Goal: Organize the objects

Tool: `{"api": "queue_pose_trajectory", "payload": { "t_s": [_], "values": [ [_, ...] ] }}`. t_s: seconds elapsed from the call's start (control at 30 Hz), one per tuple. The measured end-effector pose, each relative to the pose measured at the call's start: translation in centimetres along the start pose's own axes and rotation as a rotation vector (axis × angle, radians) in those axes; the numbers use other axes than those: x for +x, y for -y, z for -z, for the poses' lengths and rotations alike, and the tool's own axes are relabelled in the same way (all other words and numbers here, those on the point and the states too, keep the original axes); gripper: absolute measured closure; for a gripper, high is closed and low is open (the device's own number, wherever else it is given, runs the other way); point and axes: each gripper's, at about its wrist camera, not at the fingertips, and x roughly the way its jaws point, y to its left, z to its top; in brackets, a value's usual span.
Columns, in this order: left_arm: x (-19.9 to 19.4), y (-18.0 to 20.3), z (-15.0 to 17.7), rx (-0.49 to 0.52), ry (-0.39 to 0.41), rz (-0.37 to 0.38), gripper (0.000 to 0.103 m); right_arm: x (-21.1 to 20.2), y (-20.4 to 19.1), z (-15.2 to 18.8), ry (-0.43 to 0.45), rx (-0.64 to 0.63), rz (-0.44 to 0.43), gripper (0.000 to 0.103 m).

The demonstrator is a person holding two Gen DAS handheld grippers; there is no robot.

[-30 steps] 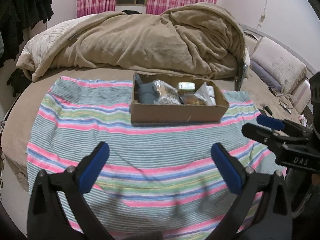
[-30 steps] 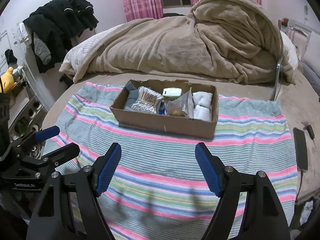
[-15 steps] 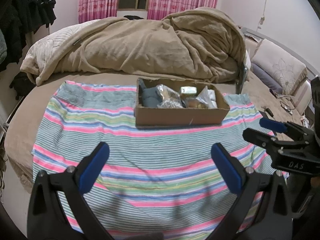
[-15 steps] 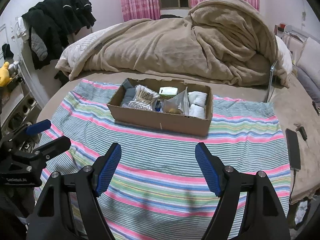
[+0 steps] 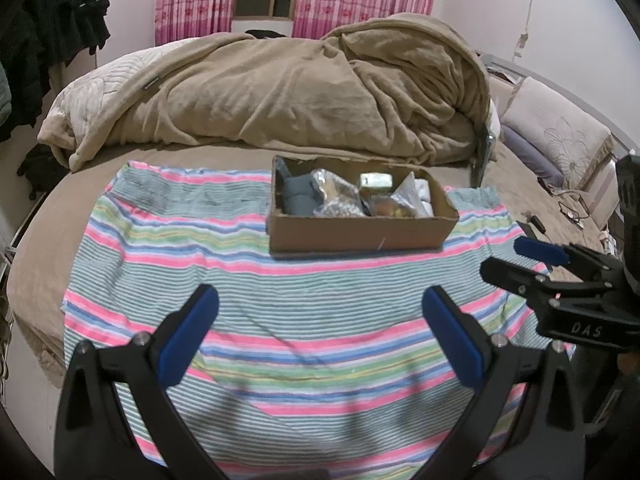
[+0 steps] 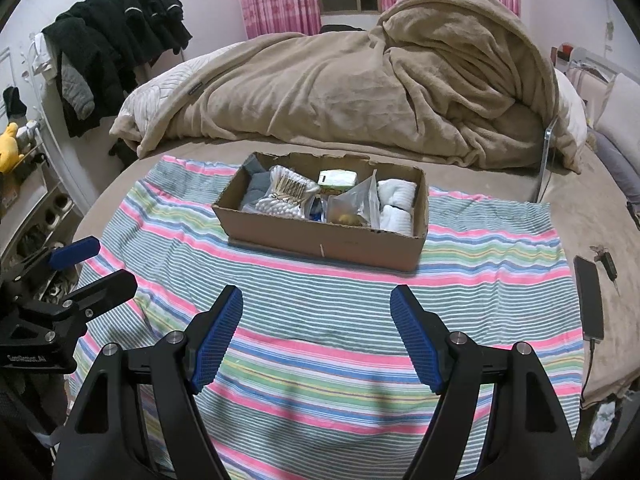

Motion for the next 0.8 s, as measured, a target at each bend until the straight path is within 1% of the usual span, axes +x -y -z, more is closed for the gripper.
{"api": "queue_pose_trajectory", "payload": {
  "t_s": [0.8],
  "values": [
    [-0.23,-0.2,-0.45,-0.009,0.002,-0.004,0.0,0.14,0.29,-0.08,0.002,0.004,-0.001,0.024]
  ]
}}
